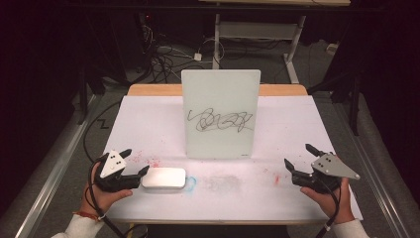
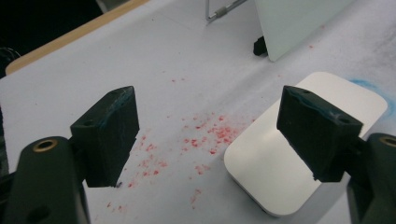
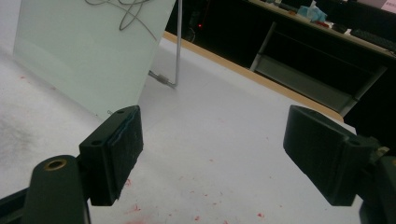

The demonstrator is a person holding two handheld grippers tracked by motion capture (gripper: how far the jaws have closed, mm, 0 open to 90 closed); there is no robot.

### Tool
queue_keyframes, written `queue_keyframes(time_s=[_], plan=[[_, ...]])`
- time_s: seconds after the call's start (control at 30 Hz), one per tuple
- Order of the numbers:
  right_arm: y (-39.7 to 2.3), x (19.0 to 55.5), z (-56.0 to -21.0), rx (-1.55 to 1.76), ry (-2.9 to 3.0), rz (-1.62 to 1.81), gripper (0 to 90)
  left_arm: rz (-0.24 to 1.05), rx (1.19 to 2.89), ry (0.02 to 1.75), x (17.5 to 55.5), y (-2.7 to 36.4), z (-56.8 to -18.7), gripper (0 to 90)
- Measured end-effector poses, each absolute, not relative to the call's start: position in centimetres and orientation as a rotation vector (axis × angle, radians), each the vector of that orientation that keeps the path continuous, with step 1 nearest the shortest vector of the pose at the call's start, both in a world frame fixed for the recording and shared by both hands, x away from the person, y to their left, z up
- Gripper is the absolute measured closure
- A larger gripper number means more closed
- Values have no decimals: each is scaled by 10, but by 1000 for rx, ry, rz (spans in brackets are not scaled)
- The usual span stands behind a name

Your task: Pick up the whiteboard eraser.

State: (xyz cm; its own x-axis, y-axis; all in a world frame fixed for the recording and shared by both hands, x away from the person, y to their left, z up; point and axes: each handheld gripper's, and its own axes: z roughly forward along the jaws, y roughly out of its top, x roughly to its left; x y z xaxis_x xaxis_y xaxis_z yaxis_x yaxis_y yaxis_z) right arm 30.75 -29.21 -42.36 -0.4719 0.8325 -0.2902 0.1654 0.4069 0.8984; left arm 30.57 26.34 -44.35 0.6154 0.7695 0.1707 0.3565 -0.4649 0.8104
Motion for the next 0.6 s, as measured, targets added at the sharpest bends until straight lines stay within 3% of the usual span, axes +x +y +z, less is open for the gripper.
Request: queue_keyframes(time_s=[0.37, 0.6], plan=[[-287, 307, -429, 848, 1945, 1073, 207, 620, 2222, 796, 311, 261, -433, 200], [-280, 311, -436, 830, 2010, 1052, 210, 460, 2375, 649, 315, 241, -413, 200]])
